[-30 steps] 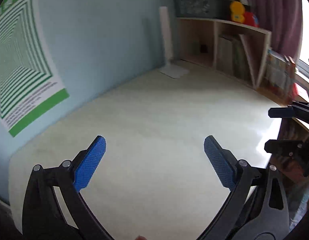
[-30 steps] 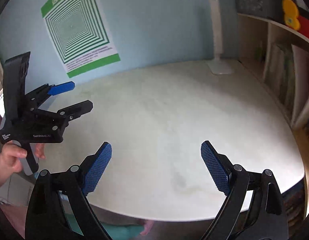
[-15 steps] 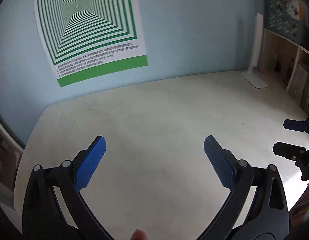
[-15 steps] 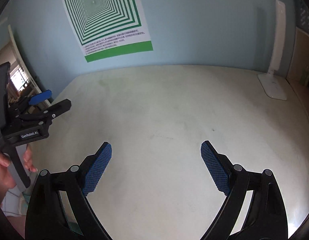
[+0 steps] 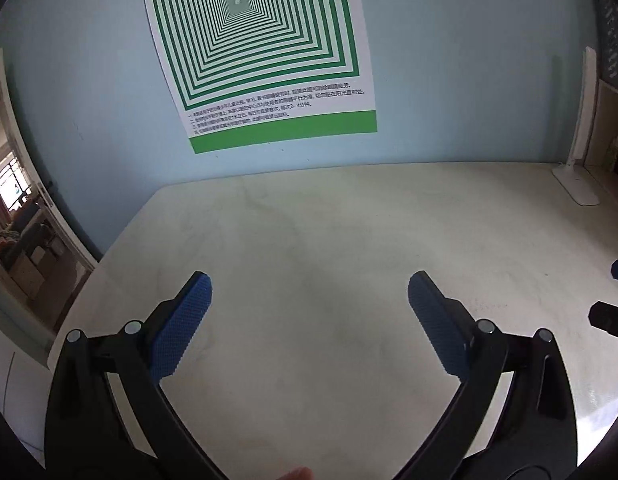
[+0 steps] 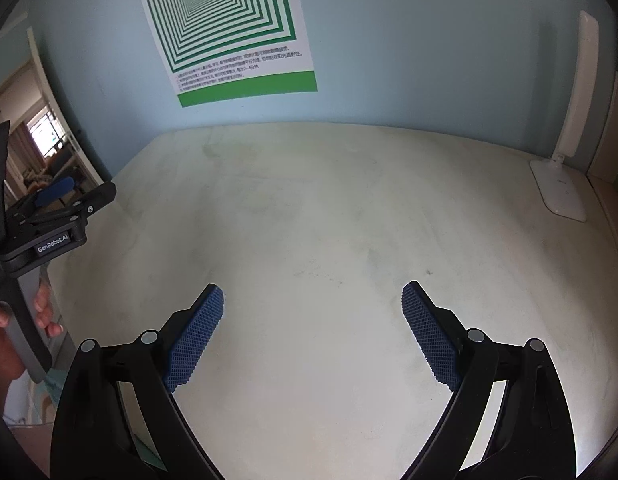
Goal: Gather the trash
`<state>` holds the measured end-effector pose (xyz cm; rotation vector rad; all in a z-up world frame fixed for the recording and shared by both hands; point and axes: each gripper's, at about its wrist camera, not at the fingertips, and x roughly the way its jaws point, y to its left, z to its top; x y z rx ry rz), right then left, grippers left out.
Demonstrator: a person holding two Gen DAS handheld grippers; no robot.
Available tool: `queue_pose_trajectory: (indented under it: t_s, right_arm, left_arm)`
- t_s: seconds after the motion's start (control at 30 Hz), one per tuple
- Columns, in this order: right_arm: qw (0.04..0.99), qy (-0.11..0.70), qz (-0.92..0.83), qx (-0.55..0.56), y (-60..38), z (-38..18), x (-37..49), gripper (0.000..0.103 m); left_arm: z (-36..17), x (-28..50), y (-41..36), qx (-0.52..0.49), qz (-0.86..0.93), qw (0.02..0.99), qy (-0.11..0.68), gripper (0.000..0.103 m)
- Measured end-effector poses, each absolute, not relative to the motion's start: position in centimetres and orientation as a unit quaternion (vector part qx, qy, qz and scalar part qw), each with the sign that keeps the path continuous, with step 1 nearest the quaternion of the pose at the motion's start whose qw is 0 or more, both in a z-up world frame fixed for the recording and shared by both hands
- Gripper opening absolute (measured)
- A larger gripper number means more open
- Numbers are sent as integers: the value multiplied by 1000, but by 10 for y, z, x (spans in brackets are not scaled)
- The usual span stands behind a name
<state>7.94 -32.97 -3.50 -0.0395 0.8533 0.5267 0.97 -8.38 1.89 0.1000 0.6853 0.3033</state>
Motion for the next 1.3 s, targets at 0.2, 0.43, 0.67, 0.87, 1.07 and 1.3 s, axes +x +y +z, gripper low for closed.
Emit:
queue_pose_trajectory:
  t_s: [0.2,0.43,0.67,0.87,1.07,1.3]
  right_arm:
    - [879,417,231,-15,-337,-43,81,90]
    - [883,422,204,-11,-340,-49,78,90]
    - [883,429,189,4,-345,-53,75,90]
    - [884,430,184,-3,-348,-54,78,90]
    - [885,430,180,2,-350,-55,81,90]
    - [884,433,178,-3,-351,-58,83,90]
  left_arm:
    - [9,16,-95,57,137,923,356,97]
    - [3,23,-96,6,81,925,372,96]
    - [-1,29,-97,2,87,922,377,96]
    - [-4,31,-104,5,73,919,386,96]
    - [-8,33,-101,-14,73,916,393,96]
    - [-17,33,-97,-15,85,912,400,96]
